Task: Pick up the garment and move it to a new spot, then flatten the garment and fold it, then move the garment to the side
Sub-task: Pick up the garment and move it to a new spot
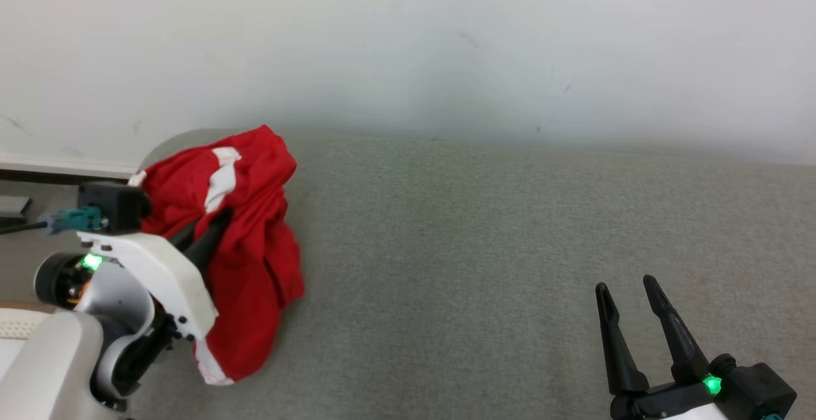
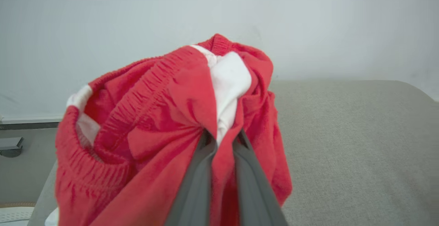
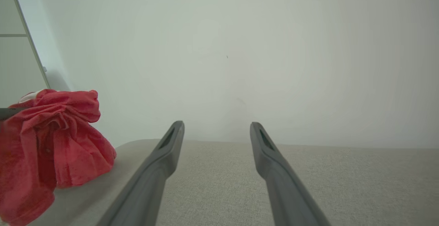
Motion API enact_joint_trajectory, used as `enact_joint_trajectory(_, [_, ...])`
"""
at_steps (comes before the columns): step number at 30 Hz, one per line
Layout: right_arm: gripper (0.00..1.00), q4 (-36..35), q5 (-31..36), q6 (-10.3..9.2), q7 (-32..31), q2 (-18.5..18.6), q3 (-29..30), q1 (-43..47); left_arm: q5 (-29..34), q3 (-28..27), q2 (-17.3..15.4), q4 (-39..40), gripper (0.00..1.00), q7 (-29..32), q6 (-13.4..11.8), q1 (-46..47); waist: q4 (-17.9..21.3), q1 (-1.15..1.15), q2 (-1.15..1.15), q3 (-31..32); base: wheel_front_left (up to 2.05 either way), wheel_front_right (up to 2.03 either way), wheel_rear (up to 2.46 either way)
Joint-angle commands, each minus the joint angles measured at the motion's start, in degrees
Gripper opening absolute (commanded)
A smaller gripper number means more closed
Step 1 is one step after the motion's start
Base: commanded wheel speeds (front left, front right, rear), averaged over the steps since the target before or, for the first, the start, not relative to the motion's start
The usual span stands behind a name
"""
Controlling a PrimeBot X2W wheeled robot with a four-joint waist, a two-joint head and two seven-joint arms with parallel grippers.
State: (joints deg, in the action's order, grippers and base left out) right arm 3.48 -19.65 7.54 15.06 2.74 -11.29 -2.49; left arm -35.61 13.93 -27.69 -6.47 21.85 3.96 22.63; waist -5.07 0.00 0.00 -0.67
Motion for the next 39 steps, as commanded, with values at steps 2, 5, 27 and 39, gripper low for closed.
enact_joint_trajectory(2, [1.00,-0.3,-0.3,-0.10,0.2,0.3,0.1,0.4,0.3,0.2,0.4,3.0,0.00,0.0,-0.2,0.4,1.0,0.00,0.00,0.2,0.00,0.00,0.00])
enact_joint_trajectory(5, [1.00,-0.2,-0.5,-0.10,0.2,0.3,0.3,0.3,0.4,0.9,0.8,6.8,0.00,-0.1,0.1,1.5,2.3,0.00,0.00,0.2,0.00,0.00,0.00])
enact_joint_trajectory(27, [1.00,0.0,1.2,-0.10,0.1,0.3,0.6,-0.8,-0.2,9.0,12.4,7.1,0.00,-8.0,1.5,6.5,20.4,0.00,0.00,-0.6,0.00,0.00,0.00])
enact_joint_trajectory(39, [1.00,-0.8,1.4,-0.10,0.1,0.2,1.1,-2.2,5.3,18.2,19.8,-20.3,0.00,-22.2,2.9,5.8,25.5,0.00,0.00,-4.8,0.00,0.00,0.00])
